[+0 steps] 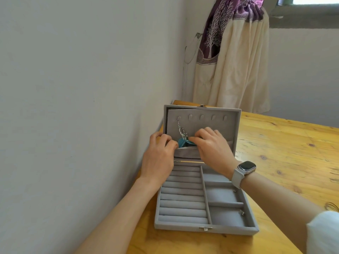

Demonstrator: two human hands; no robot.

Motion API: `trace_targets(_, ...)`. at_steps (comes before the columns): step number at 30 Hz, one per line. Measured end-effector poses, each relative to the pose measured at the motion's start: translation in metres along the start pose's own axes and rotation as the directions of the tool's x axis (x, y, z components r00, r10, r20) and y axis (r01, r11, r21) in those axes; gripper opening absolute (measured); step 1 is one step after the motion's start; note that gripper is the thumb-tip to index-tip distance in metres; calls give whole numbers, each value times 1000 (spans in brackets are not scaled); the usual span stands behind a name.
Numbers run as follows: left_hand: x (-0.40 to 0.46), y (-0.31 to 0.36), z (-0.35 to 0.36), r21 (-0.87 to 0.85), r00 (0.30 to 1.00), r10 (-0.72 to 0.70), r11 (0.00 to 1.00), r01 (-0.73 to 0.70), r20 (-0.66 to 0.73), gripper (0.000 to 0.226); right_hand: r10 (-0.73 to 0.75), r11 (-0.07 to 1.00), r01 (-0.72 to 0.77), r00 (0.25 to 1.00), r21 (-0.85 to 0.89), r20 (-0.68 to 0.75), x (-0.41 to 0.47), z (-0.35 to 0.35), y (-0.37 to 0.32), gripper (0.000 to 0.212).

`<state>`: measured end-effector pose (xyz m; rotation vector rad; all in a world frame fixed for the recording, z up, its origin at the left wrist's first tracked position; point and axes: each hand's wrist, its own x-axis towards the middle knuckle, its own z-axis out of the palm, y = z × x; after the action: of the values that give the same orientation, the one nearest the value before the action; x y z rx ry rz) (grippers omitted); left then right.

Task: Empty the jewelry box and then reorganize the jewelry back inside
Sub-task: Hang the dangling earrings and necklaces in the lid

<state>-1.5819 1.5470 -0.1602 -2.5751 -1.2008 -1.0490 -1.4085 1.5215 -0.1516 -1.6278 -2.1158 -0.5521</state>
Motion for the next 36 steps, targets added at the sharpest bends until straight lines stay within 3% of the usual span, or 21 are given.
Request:
trace_targets(2,0,-2,2,-49,999,-34,998,34,6,8,-27,997,22,997,67,71,-2,-1,-4,30)
trace_targets(6,8,-1,-4,-292,978,-194,933,210,81,20,86,974,-112,987,196,139,-4,-8,-9,46)
trace_targets(10,13,4,-25,-519,887,-415,722,457,204,22,179,948,-196,980,249,91,-8,-13,-9,36)
trace_targets(12,13,6,-33,-605,849,-457,606,516,265,22,164,952,-201,972,231,168,-10,-14,-10,35)
trace_targets(15,13,8,-42,-654,809,-510,511,557,291,20,206,941,-273,931,199,303,-8,-17,-11,36)
trace_targets(17,13,9,-45,-665,772,-548,449,596,322,19,259,925,-324,919,196,298,-6,-20,-13,31)
trace_targets(20,14,10,-50,-688,737,-576,374,622,353,19,281,908,-316,946,274,159,-8,-24,-16,24)
trace_targets(22,16,11,-53,-699,730,-582,351,622,358,20,320,826,-325,943,460,92,-10,-29,-23,20)
trace_targets(24,17,14,-57,-715,737,-573,339,611,358,17,388,654,-395,907,645,162,-9,-35,-31,18)
trace_targets(27,20,19,-62,-726,749,-562,342,597,351,8,450,415,-468,851,780,271,-7,-40,-40,15)
trace_targets(29,21,21,-63,-702,758,-552,384,600,347,10,477,314,-474,828,822,295,-6,-43,-42,16)
trace_targets(32,22,26,-66,-659,770,-534,444,606,348,10,486,296,-457,828,839,280,-9,-50,-43,14)
trace_targets(36,21,32,-68,-657,778,-491,442,611,392,12,463,321,-461,839,827,287,-14,-56,-43,11)
